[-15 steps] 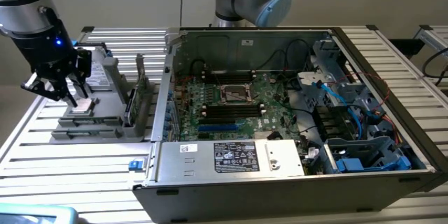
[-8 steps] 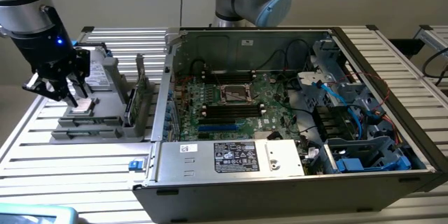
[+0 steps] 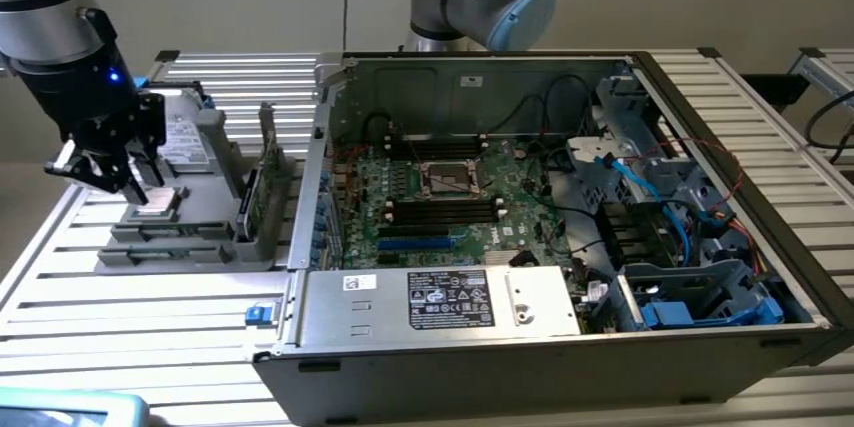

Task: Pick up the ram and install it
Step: 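Pick up the ram and move it above insertion slot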

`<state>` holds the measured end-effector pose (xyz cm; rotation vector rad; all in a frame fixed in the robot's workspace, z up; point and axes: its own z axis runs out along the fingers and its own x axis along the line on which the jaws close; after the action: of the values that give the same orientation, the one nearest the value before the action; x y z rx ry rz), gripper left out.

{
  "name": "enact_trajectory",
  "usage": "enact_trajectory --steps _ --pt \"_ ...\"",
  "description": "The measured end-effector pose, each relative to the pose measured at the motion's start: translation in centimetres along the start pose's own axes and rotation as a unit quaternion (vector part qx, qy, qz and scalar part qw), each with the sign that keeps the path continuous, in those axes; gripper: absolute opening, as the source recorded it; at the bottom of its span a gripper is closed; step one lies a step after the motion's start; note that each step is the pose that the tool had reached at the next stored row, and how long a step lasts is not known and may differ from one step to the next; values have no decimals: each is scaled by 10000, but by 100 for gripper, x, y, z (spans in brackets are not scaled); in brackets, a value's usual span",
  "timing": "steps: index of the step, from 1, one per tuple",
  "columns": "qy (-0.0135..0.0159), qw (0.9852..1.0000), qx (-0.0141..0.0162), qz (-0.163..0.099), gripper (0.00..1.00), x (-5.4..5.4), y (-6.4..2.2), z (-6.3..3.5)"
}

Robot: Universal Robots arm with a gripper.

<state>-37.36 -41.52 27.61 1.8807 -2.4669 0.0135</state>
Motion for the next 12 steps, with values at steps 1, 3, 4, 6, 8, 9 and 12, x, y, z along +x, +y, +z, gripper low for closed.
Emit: enact_trajectory --steps 1,3,4,6,8,9,12 --pt "0 10000 2 -44 36 2 6 1" --pt "2 9999 6 -127 36 7 20 2" --pt "3 9999 7 -162 36 10 28 1" --pt "9 9998 9 -191 36 23 45 2" --pt "14 9998 3 -198 36 48 48 6" --pt "17 9998 -11 -199 36 69 44 12" --pt "38 9997 -90 -222 36 120 29 45"
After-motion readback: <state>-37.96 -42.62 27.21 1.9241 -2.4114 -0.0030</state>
